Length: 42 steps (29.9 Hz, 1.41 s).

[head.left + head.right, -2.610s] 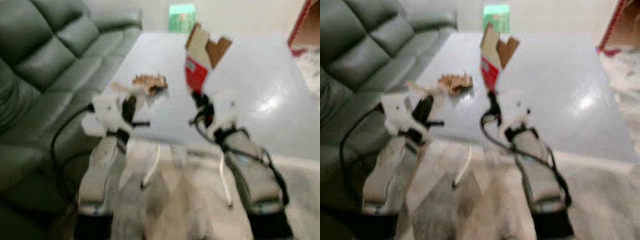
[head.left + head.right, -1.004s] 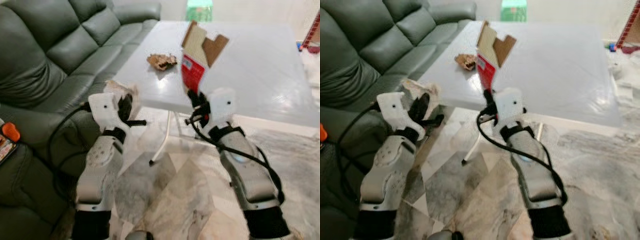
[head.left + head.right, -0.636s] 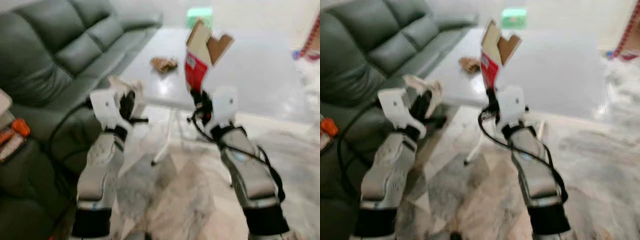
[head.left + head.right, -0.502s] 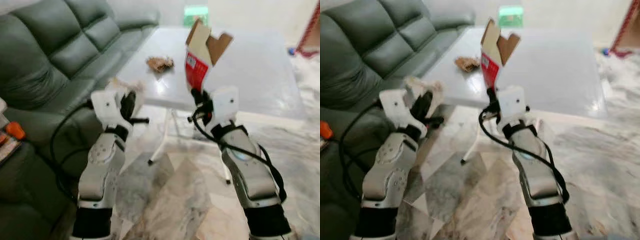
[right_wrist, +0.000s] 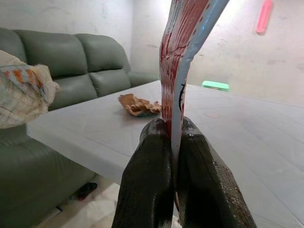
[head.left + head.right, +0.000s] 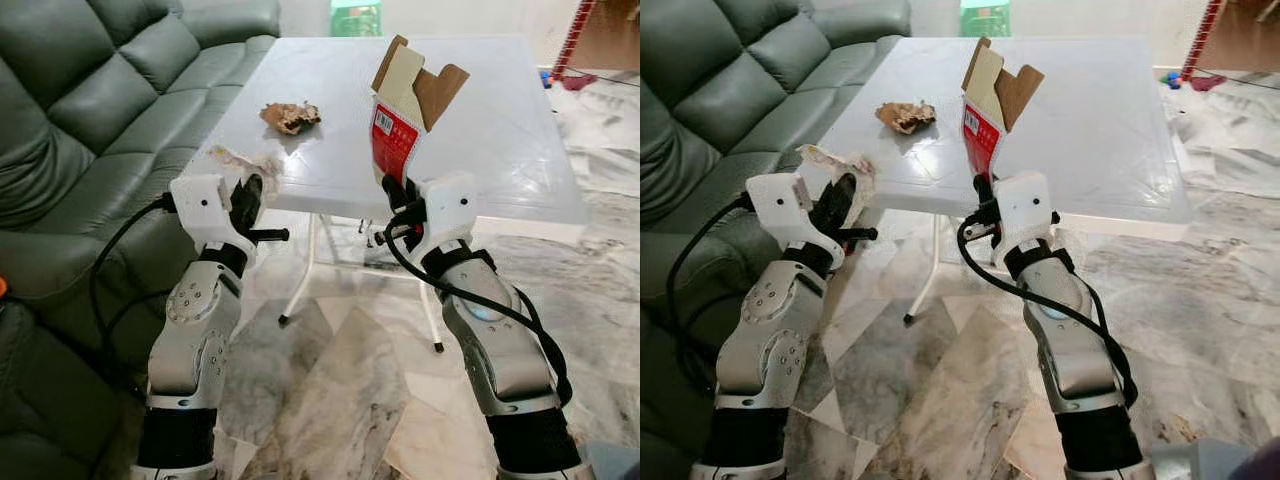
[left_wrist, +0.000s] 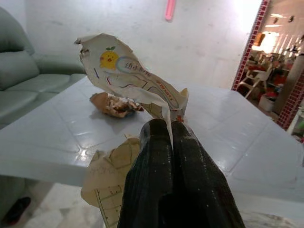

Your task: Picking trash to rubbish bin

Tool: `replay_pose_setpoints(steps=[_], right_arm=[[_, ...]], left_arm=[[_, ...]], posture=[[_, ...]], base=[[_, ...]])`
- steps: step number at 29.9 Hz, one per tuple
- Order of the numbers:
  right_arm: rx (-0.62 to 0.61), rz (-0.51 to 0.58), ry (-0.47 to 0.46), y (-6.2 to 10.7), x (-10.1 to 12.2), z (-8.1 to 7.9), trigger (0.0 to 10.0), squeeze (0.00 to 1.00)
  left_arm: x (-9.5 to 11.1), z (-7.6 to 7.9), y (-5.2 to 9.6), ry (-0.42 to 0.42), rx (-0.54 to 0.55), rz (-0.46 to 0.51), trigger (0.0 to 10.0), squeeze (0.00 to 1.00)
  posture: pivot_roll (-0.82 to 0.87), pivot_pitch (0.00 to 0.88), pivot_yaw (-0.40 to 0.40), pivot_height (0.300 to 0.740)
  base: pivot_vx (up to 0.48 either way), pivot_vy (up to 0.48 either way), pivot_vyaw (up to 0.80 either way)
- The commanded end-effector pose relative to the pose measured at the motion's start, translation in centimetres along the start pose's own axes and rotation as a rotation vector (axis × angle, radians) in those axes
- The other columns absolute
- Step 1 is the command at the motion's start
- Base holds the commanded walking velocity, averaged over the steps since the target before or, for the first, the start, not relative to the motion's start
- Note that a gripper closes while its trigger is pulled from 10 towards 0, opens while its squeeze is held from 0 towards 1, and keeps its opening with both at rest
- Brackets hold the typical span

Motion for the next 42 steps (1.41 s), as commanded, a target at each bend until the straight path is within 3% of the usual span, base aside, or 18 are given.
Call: replay_pose_setpoints(steps=[1,12,21,42], right_arm=[[0.008,0.012,-0.004,-0.15,0.39,-0.36,10.0,0.00],[0.008,0.012,-0.009,-0.13,0.37,-0.53,10.0,0.00],[0.008,0.037,-0.012,-0.13,0.79,-0.52,10.0,0.00],[0.006,0.020,-0.011,-0.13,0.48,-0.46,10.0,0.00]], left_arm=[[0.80,-0.64,-0.19,-0.021,0.008,0.022,10.0,0.00],[1.03,-0.89,-0.48,-0.033,0.006,0.025,10.0,0.00],[0.88,-0.64,-0.46,-0.021,-0.015,0.025,10.0,0.00],[0.63,-0.28,-0.29,-0.015,-0.042,0.019,10.0,0.00]], posture=[[-0.06,0.046,0.069,0.740],[-0.05,0.048,0.074,0.740],[-0.05,0.049,0.074,0.740],[-0.06,0.050,0.075,0.740]], base=[[0.000,0.000,0.00],[0.000,0.000,-0.58],[0.000,0.000,0.00],[0.321,0.000,-0.75]])
Point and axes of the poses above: a point about 5 cm out from each wrist's last joint towards the gripper, its own y axis pointing back from the gripper into the wrist, its own x axis along the axis of the wrist's last joint, z = x × y, the point moved 6 cm from there along -y, pointing out of the wrist towards the gripper, and after that the axes turned 13 degrees about y, right-handed, at the moved point
